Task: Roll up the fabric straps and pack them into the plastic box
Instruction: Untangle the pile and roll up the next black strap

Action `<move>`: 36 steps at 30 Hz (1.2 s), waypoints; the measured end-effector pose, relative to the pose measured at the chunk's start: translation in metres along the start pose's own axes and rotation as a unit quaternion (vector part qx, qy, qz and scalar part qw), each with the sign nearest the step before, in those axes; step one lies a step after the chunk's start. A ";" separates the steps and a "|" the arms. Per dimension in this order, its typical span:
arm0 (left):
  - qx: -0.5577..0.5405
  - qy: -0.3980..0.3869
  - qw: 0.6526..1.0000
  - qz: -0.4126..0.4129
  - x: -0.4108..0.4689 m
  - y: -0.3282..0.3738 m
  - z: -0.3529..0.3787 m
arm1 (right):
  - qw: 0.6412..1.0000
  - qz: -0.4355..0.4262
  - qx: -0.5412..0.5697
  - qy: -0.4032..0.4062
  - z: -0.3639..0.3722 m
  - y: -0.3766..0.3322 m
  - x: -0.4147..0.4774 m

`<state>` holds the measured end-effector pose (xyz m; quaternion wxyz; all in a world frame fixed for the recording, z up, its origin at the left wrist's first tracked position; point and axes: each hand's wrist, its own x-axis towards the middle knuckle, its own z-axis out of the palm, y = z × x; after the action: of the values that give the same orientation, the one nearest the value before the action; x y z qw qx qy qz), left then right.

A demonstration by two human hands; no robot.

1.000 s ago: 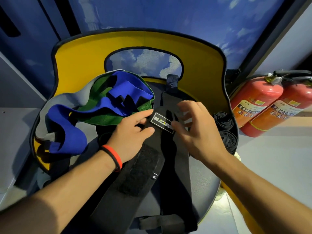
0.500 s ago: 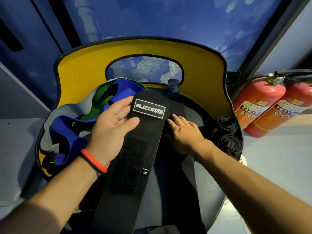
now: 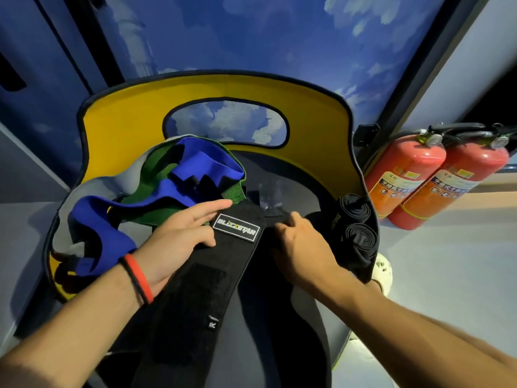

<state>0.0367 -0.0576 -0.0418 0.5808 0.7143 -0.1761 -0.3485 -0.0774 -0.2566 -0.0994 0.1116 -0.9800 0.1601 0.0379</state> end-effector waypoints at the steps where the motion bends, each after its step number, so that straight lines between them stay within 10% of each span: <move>1: 0.000 0.006 1.000 0.001 -0.001 0.000 0.001 | 1.000 0.022 -0.011 0.012 0.002 0.004 0.006; 17: -0.076 0.085 0.980 -0.160 0.006 -0.001 -0.003 | 0.989 0.099 0.111 0.020 -0.002 0.000 0.028; 27: 0.072 0.039 0.996 -0.035 -0.015 0.015 0.005 | 0.953 0.163 0.249 0.053 -0.048 0.011 0.007; 36: 0.088 0.243 0.964 0.066 -0.001 0.011 0.015 | 0.925 0.141 0.317 0.153 -0.071 -0.013 -0.002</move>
<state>0.0266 -0.0704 -0.0323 0.5628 0.8125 -0.1060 -0.1088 -0.0722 -0.2606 -0.0280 0.3839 -0.8547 0.3154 -0.1503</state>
